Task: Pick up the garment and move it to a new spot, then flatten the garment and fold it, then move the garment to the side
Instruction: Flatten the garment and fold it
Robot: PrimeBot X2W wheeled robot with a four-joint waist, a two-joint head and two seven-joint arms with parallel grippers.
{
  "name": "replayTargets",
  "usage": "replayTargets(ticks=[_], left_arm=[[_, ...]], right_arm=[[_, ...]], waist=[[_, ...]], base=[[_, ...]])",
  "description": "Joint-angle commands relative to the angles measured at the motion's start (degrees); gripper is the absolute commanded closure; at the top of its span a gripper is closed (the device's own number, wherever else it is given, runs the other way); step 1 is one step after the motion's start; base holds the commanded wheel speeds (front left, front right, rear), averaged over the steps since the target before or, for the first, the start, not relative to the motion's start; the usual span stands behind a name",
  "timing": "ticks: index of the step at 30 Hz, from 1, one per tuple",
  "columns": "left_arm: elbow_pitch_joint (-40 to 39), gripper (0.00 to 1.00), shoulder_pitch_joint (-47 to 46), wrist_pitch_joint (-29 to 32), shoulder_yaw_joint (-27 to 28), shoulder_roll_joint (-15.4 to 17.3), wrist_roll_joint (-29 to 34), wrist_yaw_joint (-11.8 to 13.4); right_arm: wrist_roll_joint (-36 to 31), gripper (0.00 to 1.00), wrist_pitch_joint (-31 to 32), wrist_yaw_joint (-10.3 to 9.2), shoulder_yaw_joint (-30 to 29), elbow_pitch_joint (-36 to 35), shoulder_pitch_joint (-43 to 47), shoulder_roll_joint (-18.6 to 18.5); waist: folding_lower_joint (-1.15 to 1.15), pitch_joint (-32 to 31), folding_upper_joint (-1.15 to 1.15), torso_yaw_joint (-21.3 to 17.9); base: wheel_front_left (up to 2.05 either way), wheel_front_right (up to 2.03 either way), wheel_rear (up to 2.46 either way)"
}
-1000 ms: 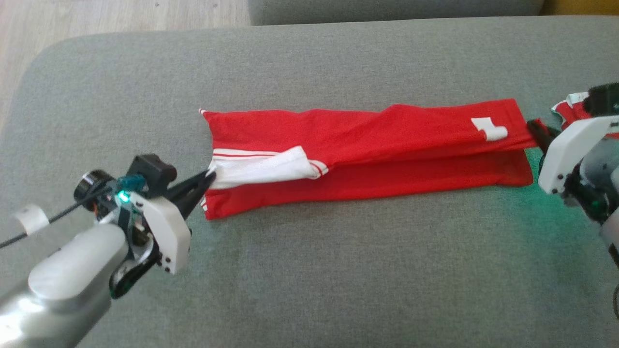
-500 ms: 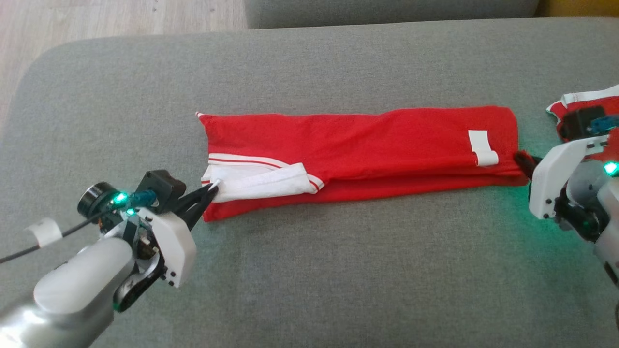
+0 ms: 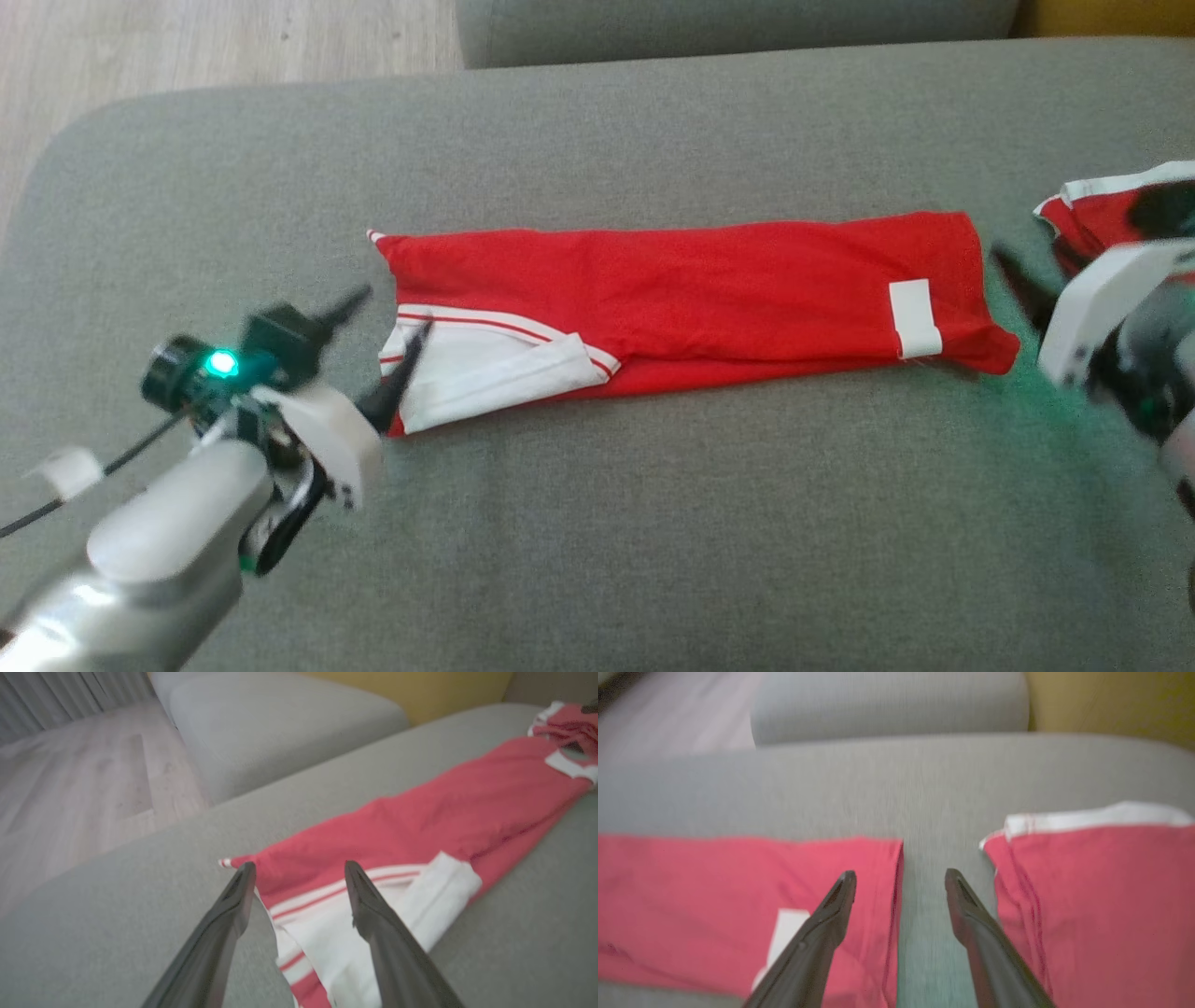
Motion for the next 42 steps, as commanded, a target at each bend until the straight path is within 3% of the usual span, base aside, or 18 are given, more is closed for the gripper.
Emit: replayTargets(ticks=[1,6,10,14,17,22,24,27,31,37,42], left_arm=[[-0.8,0.00,-2.4,-1.7,3.8,1.5,-0.4,0.7],[-1.6,0.00,-2.3,-10.6,10.3,-0.9,-3.1,4.8],[-4.0,0.00,-0.2,-13.6,17.0,-3.4,-4.7,7.9],[-8.8,0.00,4.7,-13.8,25.5,-7.1,-1.0,10.0],[-10.7,0.00,10.4,-13.8,29.8,-10.0,3.9,10.0],[-10.8,0.00,19.8,-13.8,35.8,-15.5,9.6,8.1],[-10.5,0.00,23.3,-13.8,38.7,-18.0,11.2,7.0],[-10.1,0.00,27.9,-13.8,43.2,-21.7,13.2,4.8],[-8.8,0.00,30.2,-13.8,47.0,-25.0,17.0,1.8],[-7.3,0.00,29.0,-13.8,50.9,-27.1,21.2,-2.0],[-6.8,0.00,27.2,-13.8,52.8,-28.3,23.5,-4.0]], right_arm=[[0.8,0.00,-1.9,0.37,-0.9,-1.3,-2.3,-0.3],[0.5,0.00,-13.4,0.37,-5.9,-3.4,-4.8,3.2],[-0.6,0.00,-22.9,0.37,-10.7,-4.0,-4.9,8.3],[-6.1,0.00,-26.7,0.37,-16.6,-3.6,-3.0,12.5],[-12.8,0.00,-27.0,0.37,-24.5,-8.1,1.0,16.5],[-25.0,0.00,-27.0,0.37,-37.2,-18.2,14.8,25.8],[-28.7,0.00,-27.0,0.37,-39.0,-21.0,20.1,27.4],[-33.5,0.00,-27.0,0.37,-40.2,-23.6,26.2,28.2],[-34.5,0.00,-27.0,0.37,-39.1,-25.9,30.0,28.3],[-37.0,0.00,-27.0,0.37,-39.6,-26.9,28.2,28.3],[-40.8,0.00,-26.9,0.37,-43.8,-21.3,23.5,28.3]], waist=[[0.00,-0.4,0.00,-0.1],[0.00,-2.2,0.00,-0.2],[0.00,-3.7,0.00,-0.3],[0.00,-4.6,0.00,0.2],[0.00,-4.8,0.00,0.2],[0.00,-5.2,0.00,0.2],[0.00,-5.6,0.00,0.1],[0.00,-5.6,0.00,0.0],[0.00,-5.0,0.00,0.3],[0.00,-3.2,0.00,0.8],[0.00,-0.6,0.00,1.8]], base=[[0.00,0.00,0.00],[0.00,0.00,0.00],[0.00,0.00,0.00],[0.00,0.00,0.00],[0.00,0.00,0.00],[0.00,0.00,0.00],[0.00,0.00,0.00],[0.00,0.00,0.00],[0.00,0.00,0.00],[0.00,0.00,0.00],[0.00,0.00,0.00]])
